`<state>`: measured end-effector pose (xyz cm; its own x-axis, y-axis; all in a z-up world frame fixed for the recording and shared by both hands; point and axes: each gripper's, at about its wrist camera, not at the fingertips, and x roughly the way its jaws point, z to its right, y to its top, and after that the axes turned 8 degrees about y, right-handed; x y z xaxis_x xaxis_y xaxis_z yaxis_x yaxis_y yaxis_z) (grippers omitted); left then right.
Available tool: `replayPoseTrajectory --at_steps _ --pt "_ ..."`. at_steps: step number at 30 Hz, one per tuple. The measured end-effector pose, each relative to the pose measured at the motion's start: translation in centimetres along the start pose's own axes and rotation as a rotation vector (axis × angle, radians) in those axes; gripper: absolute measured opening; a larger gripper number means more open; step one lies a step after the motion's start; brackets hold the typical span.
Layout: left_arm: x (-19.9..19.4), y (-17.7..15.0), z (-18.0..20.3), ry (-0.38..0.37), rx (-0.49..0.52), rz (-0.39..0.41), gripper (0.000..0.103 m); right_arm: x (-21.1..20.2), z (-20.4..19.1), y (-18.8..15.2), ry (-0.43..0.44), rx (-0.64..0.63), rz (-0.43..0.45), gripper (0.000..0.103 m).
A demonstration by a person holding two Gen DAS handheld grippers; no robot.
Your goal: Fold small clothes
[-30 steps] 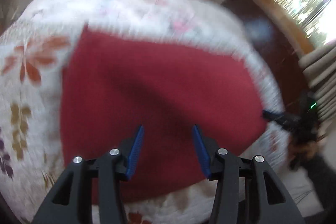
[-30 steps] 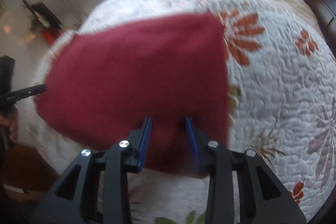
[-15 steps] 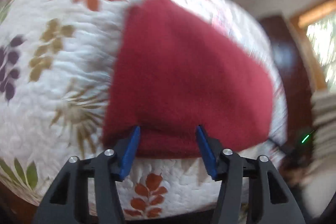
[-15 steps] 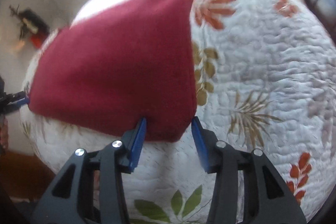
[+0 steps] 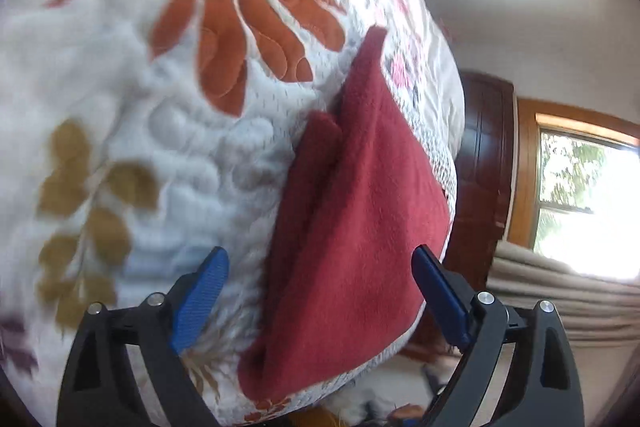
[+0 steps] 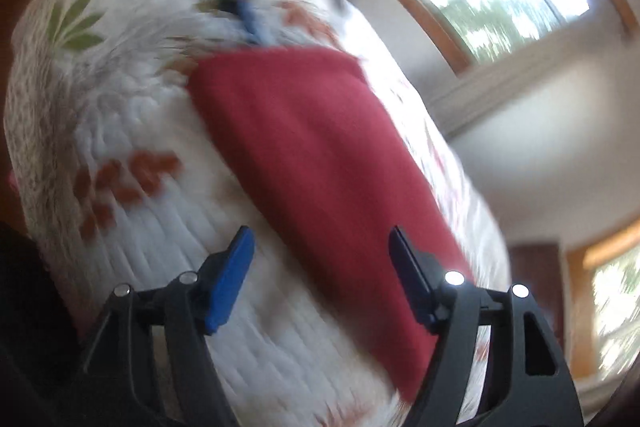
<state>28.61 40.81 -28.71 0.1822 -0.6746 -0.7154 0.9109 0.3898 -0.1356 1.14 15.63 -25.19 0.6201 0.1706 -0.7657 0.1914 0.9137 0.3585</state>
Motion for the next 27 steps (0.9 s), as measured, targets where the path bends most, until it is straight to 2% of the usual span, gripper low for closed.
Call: replayPoseTrajectory --at_steps 2,5,12,14,15,16,18,19,23,27 --pt "0.6 0.7 -0.2 -0.023 0.010 -0.037 0.093 2.0 -2.9 2.8 -0.053 -0.111 -0.027 0.069" --pt "0.8 1.6 -0.9 -0.085 0.019 -0.083 0.094 4.7 -5.0 5.6 -0.109 -0.199 -0.091 0.069" --pt "0.9 4.1 -2.3 -0.182 -0.010 -0.118 0.094 8.3 -6.6 8.9 -0.208 -0.293 -0.137 0.069" --pt "1.4 4.4 -2.4 -0.196 -0.026 -0.119 0.095 9.1 -6.4 10.2 -0.217 -0.280 -0.152 0.069" --pt "1.4 4.3 -2.6 -0.199 -0.033 -0.123 0.095 9.4 -5.9 10.6 -0.214 -0.258 -0.160 0.064" --pt "1.3 4.4 -2.8 -0.202 -0.038 -0.124 0.095 9.8 -5.5 10.6 -0.195 -0.226 -0.174 0.046" --pt "1.3 4.7 -2.7 -0.214 -0.039 -0.127 0.095 9.6 -3.6 11.3 -0.163 -0.134 -0.192 0.024" --pt "0.9 4.6 -3.0 -0.224 -0.041 -0.127 0.095 9.0 -2.9 11.5 -0.154 -0.100 -0.181 0.019" --pt "0.8 4.1 -2.6 -0.294 -0.065 -0.152 0.096 6.8 -0.9 11.2 -0.145 -0.030 -0.147 0.016" --pt "1.7 3.8 -1.1 -0.273 -0.041 -0.182 0.097 5.8 1.2 11.7 -0.146 0.017 -0.125 0.016"
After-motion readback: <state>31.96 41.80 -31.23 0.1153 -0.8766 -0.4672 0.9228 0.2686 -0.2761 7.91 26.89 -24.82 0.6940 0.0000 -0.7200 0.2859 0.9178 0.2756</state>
